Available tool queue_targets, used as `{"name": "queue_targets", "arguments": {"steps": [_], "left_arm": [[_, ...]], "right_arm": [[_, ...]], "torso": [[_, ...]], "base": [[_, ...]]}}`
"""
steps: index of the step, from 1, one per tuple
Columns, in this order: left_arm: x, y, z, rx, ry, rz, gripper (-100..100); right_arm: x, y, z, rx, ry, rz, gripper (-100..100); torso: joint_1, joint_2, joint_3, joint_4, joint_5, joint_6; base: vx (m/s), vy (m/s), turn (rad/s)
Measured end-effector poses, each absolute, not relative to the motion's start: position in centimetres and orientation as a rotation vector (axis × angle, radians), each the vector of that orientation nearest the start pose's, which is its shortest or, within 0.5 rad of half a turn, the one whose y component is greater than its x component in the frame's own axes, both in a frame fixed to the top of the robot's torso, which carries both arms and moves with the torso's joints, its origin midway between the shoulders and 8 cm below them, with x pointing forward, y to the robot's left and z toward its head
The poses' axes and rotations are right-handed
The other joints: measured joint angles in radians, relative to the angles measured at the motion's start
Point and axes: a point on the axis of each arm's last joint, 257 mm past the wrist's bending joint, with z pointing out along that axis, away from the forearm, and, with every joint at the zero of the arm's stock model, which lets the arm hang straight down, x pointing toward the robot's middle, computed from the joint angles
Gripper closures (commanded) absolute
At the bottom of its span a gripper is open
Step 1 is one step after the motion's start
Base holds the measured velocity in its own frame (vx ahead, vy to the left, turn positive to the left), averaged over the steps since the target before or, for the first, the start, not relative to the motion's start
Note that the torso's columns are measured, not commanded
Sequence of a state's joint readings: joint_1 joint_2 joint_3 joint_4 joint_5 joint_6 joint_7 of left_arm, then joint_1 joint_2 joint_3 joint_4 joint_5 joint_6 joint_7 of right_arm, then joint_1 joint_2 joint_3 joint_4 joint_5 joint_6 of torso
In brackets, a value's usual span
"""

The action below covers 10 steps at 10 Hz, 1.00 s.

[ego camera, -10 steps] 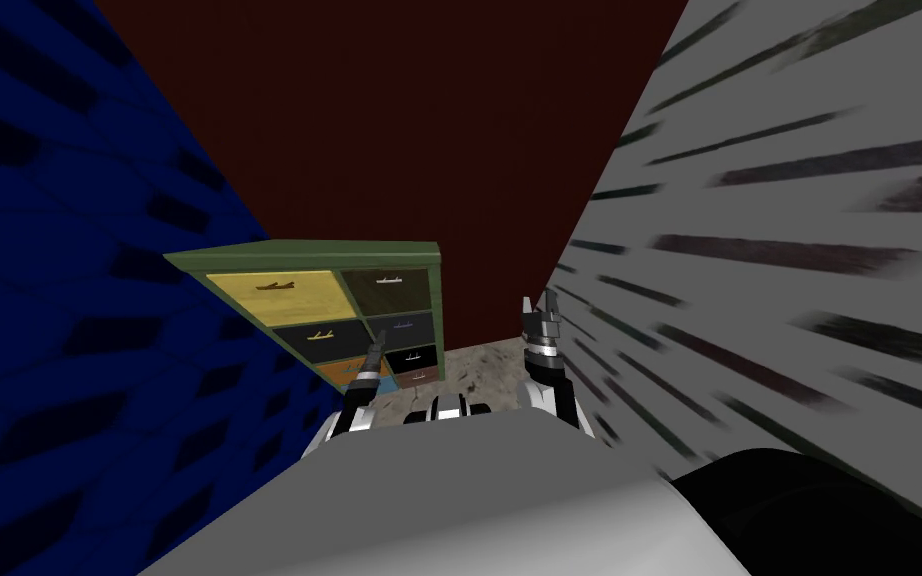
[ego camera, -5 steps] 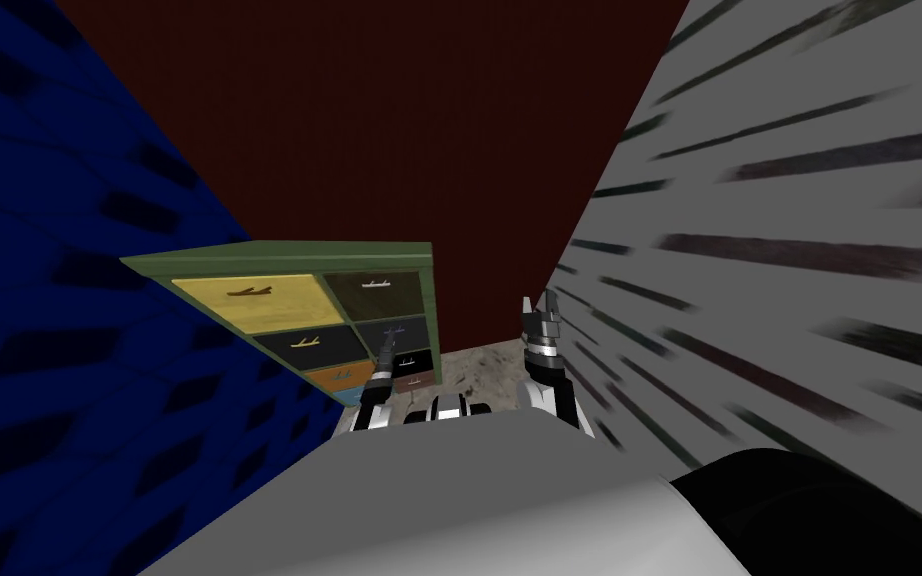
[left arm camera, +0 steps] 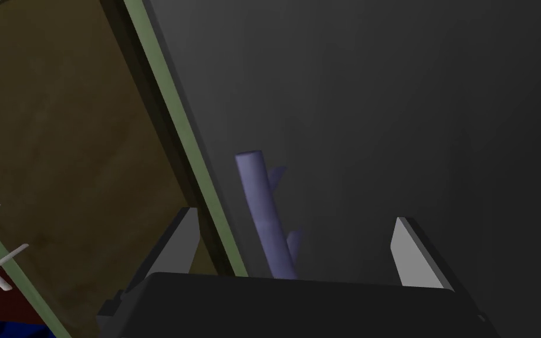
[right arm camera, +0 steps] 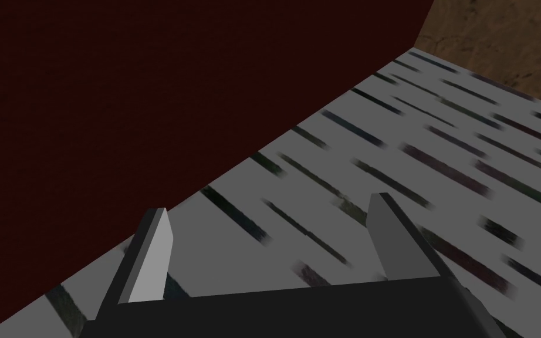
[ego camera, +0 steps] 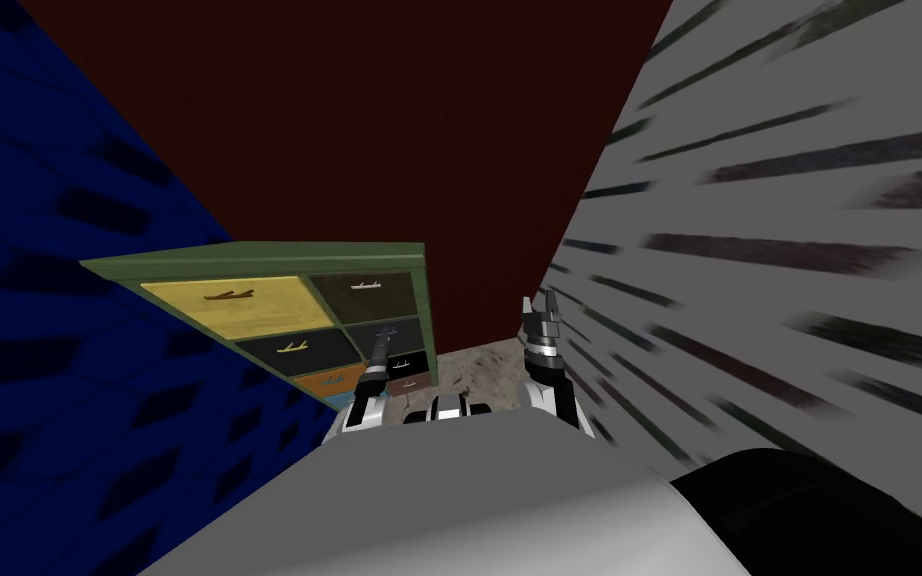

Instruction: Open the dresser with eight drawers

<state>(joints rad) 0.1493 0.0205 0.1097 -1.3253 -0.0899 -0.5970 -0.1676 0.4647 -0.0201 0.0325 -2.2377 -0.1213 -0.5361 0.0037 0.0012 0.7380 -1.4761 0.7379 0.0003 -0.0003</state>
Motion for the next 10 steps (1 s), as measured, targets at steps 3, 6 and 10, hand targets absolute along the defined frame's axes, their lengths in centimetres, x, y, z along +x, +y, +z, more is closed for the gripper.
{"name": "queue_targets", "arguments": {"steps": [3,6,10], "left_arm": [[45.5,27.3,-27.2,-0.896,1.107,-1.002,-100],[45.7,29.1,-26.9,-0.839,1.147,-0.968,-100],[46.5,30.8,-26.3,-0.783,1.197,-0.932,-100]], "right_arm": [[34.9,-27.9,2.3,0.705,0.536,1.423,0],[34.9,-27.9,2.3,0.705,0.536,1.423,0],[34.9,-27.9,2.3,0.705,0.536,1.423,0]], "torso": [[0.002,-0.004,-0.002,-0.002,0.001,0.0],[-0.002,0.0,0.0,0.0,-0.001,0.0],[0.0,0.001,0.001,0.0,0.0,0.0]], "base": [[-0.01,0.025,0.036],[-0.008,0.009,-0.003],[-0.027,0.022,-0.012]]}}
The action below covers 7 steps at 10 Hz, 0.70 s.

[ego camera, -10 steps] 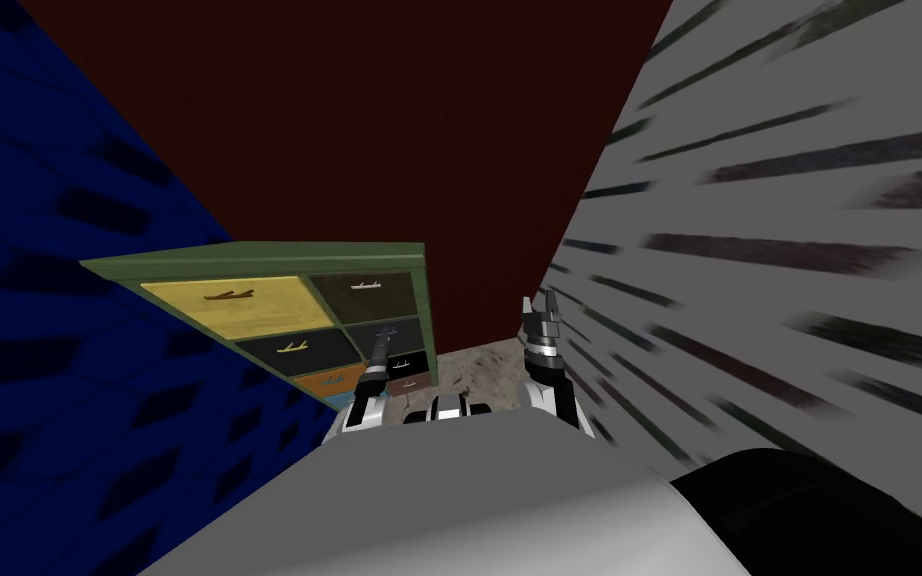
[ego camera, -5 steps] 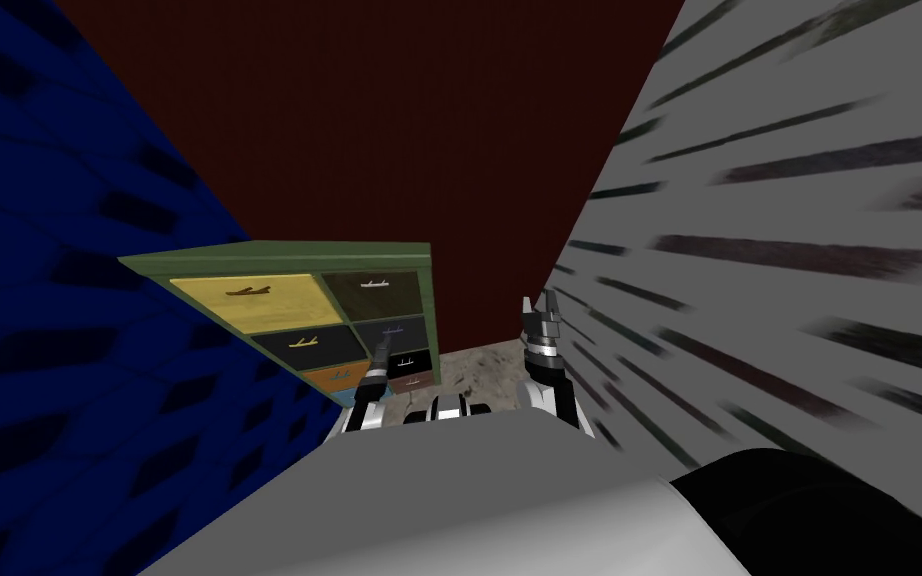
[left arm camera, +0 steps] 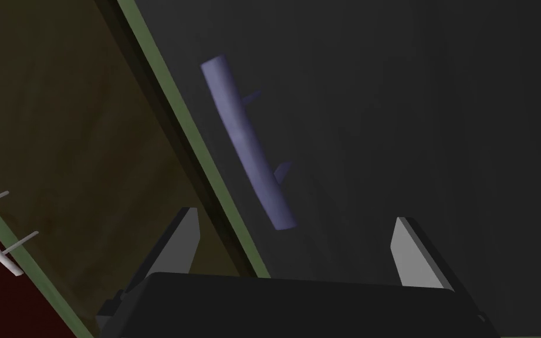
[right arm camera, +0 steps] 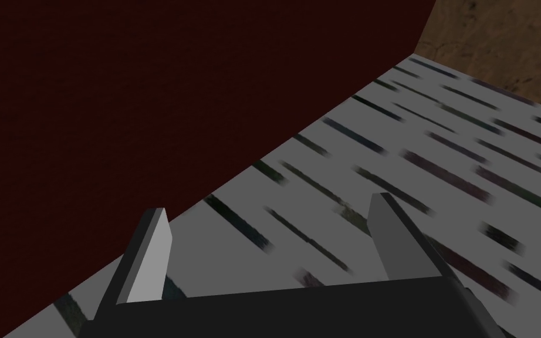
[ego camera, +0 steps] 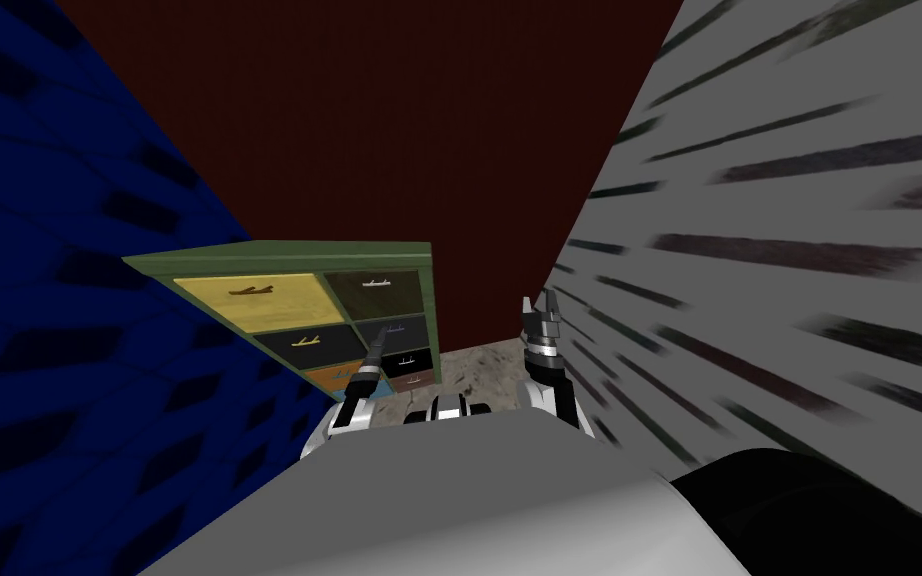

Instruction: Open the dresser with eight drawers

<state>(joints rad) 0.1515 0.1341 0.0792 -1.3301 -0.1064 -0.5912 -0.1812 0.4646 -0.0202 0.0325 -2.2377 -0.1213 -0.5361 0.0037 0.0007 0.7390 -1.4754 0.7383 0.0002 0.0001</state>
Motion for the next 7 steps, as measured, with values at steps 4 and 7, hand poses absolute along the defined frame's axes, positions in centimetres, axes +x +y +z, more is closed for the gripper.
{"name": "queue_targets", "arguments": {"steps": [4,7], "left_arm": [[48.0,29.9,-26.0,-0.81,1.212,-0.945,-100],[49.1,29.5,-25.8,-0.817,1.232,-0.944,-100]], "right_arm": [[34.9,-27.9,2.3,0.705,0.536,1.423,0],[34.9,-27.9,2.3,0.705,0.536,1.423,0]], "torso": [[-0.001,-0.001,-0.001,0.0,0.0,0.0],[-0.001,-0.001,-0.001,0.0,0.0,0.0]], "base": [[-0.042,0.035,-0.015],[-0.036,0.03,-0.013]]}}
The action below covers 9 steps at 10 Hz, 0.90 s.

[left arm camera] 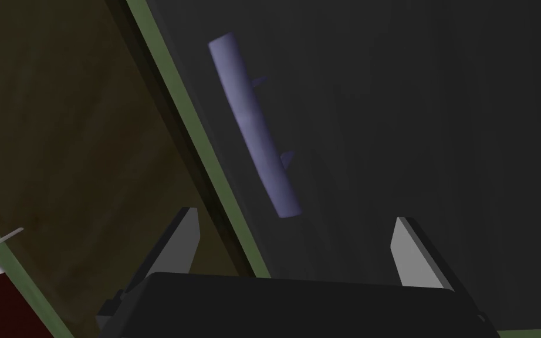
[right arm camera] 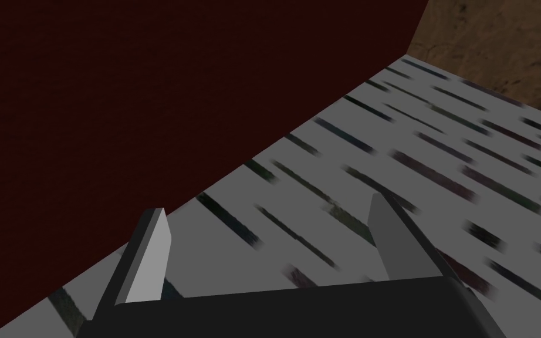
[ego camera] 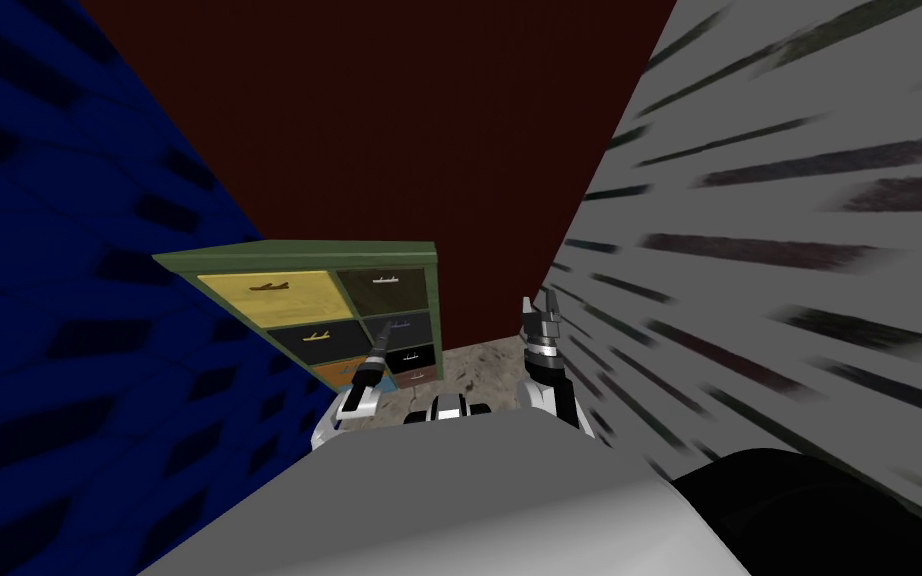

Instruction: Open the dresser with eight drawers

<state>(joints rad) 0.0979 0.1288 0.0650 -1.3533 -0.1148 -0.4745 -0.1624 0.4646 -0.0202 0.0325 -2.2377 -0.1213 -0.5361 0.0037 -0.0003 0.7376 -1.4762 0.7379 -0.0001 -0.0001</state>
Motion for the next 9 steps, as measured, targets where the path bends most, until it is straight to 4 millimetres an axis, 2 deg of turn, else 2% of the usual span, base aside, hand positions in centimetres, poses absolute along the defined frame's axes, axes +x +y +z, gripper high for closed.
{"name": "queue_targets", "arguments": {"steps": [4,6,7,9], "left_arm": [[50.7,28.2,-25.6,-0.856,1.243,-0.965,-100],[50.9,26.9,-25.8,-0.891,1.235,-0.99,-100],[51.0,26.8,-25.8,-0.893,1.235,-0.991,-100],[50.6,29.3,-25.9,-0.903,1.23,-0.974,-100]], "right_arm": [[34.9,-27.9,2.3,0.705,0.536,1.423,0],[34.9,-27.9,2.3,0.705,0.536,1.423,0],[34.9,-27.9,2.3,0.705,0.536,1.423,0],[34.9,-27.9,2.3,0.705,0.535,1.423,0]], "torso": [[0.0,0.001,0.0,0.0,0.0,0.0],[0.0,0.0,0.0,0.0,0.0,0.0],[0.0,-0.001,-0.001,0.0,0.0,0.0],[-0.004,-0.001,-0.001,0.0,-0.001,0.0]], "base": [[-0.04,0.031,-0.014],[-0.014,0.011,-0.003],[0.013,-0.043,-0.077],[0.024,-0.103,-0.091]]}}
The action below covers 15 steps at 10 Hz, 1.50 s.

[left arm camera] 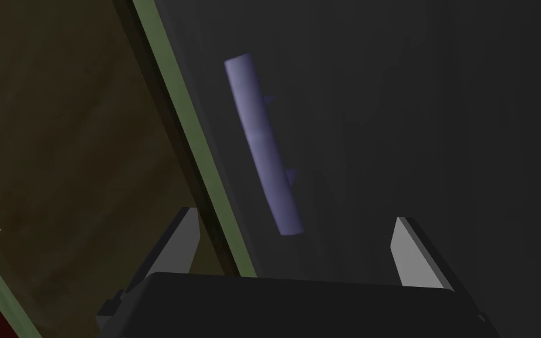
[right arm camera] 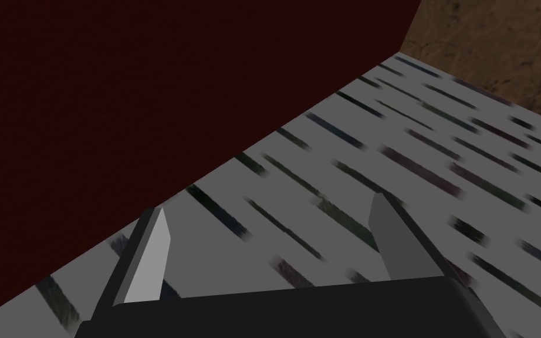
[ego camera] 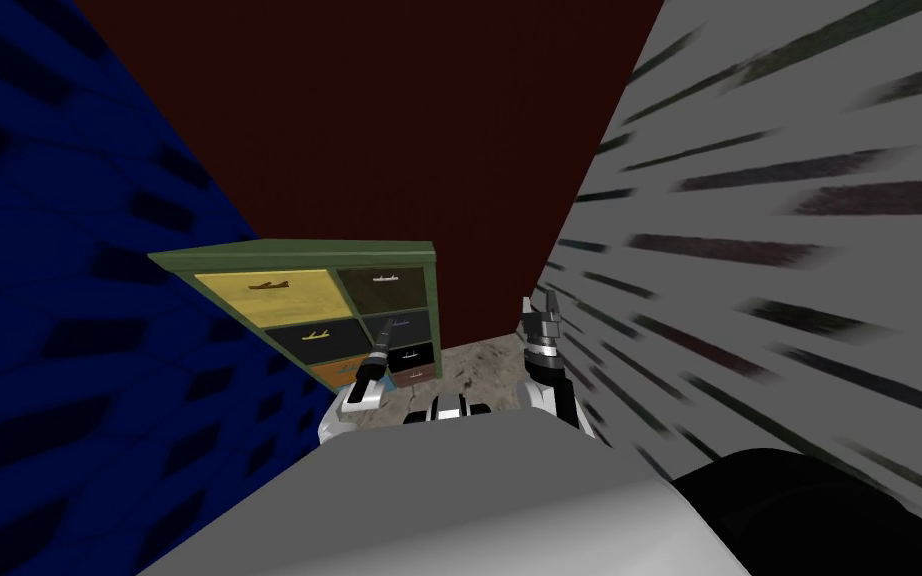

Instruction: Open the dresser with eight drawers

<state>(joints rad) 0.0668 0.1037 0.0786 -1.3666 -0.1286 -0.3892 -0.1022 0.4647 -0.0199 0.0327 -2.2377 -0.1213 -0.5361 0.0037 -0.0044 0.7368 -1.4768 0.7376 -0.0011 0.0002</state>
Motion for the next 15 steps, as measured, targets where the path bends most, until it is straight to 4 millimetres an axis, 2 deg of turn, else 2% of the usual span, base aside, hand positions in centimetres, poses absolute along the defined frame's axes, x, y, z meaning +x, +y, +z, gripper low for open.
{"name": "queue_targets", "arguments": {"steps": [7,8,12,15], "left_arm": [[49.0,37.2,-25.5,-0.93,1.205,-0.939,-100],[48.9,37.4,-25.5,-0.933,1.203,-0.94,100],[50.1,32.9,-25.5,-0.916,1.212,-0.973,100],[50.6,29.4,-25.7,-0.905,1.223,-0.987,100]], "right_arm": [[34.9,-27.9,2.3,0.705,0.535,1.423,0],[34.9,-27.9,2.3,0.705,0.536,1.423,0],[34.9,-27.9,2.3,0.705,0.536,1.423,0],[34.9,-27.9,2.3,0.705,0.536,1.423,0]], "torso": [[0.005,-0.001,0.0,0.001,0.001,0.001],[0.007,-0.001,0.0,0.001,0.001,0.001],[0.007,0.003,0.002,0.0,0.0,-0.006],[0.008,0.002,0.001,0.0,0.001,-0.005]], "base": [[0.027,-0.075,-0.055],[-0.009,0.044,0.082],[-0.032,0.086,0.059],[-0.023,0.075,0.075]]}}
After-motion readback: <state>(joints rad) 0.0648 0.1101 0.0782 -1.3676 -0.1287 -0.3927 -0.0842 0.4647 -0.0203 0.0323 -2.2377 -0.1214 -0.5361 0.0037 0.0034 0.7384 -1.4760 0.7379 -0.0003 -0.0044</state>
